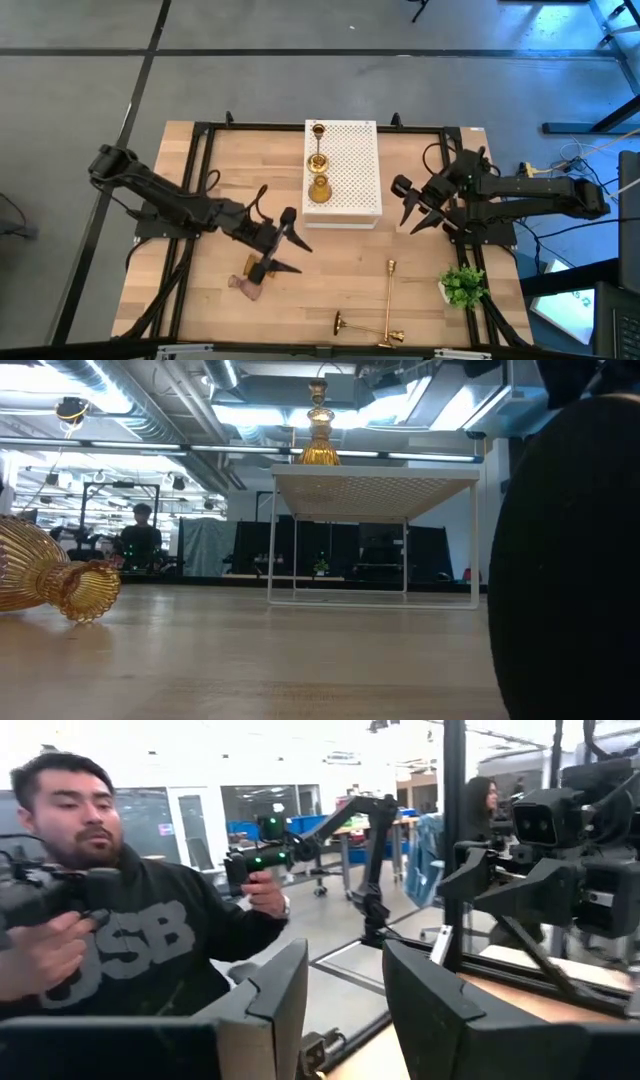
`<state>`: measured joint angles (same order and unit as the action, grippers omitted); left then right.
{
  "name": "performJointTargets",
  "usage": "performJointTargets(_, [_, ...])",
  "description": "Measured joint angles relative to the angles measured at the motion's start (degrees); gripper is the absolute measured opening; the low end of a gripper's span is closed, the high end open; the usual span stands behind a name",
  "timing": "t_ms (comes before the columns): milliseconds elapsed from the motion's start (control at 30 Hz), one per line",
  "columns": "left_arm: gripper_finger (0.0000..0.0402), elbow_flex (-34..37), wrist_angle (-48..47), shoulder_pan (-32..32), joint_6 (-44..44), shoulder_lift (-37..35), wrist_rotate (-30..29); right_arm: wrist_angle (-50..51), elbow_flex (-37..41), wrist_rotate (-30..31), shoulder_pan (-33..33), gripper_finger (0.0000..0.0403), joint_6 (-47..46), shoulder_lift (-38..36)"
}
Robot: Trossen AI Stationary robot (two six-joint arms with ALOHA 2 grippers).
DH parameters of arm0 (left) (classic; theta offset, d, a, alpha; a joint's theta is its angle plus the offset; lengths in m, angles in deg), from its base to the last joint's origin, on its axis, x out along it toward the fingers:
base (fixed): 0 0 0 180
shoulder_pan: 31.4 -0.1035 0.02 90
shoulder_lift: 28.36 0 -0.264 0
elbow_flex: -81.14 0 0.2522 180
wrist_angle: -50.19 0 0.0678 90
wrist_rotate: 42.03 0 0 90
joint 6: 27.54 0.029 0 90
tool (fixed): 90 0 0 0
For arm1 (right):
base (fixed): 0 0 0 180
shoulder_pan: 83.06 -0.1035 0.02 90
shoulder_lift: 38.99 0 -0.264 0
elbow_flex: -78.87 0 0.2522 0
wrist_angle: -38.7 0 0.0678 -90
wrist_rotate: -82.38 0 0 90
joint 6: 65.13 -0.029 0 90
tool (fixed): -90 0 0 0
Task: Pick & Place candle stick holders
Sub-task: Put the pink candle holder on the shelf
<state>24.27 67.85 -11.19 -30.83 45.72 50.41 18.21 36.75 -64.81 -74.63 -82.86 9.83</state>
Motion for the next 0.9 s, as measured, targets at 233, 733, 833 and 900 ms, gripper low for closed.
performJointTargets(233, [0.0249,0.0,4.8,1.3,-3.5,3.4,-1.6,-2.4,-0.1,0.0,-2.4,0.0133,-2.4,0.0])
performJointTargets(733, [0.0246,0.0,21.1,6.5,-6.3,13.6,-5.5,-5.6,-0.2,6.4,-12.1,0.0133,-4.0,0.0])
performJointTargets(833, [0.0247,0.0,20.9,7.4,-10.2,13.6,-8.5,-6.1,-1.2,6.6,-13.9,0.0133,-4.0,0.0])
performJointTargets(900, [0.0246,0.0,20.6,8.1,-13.3,13.6,-10.5,-6.1,-1.6,6.6,-15.0,0.0133,-3.9,-0.1])
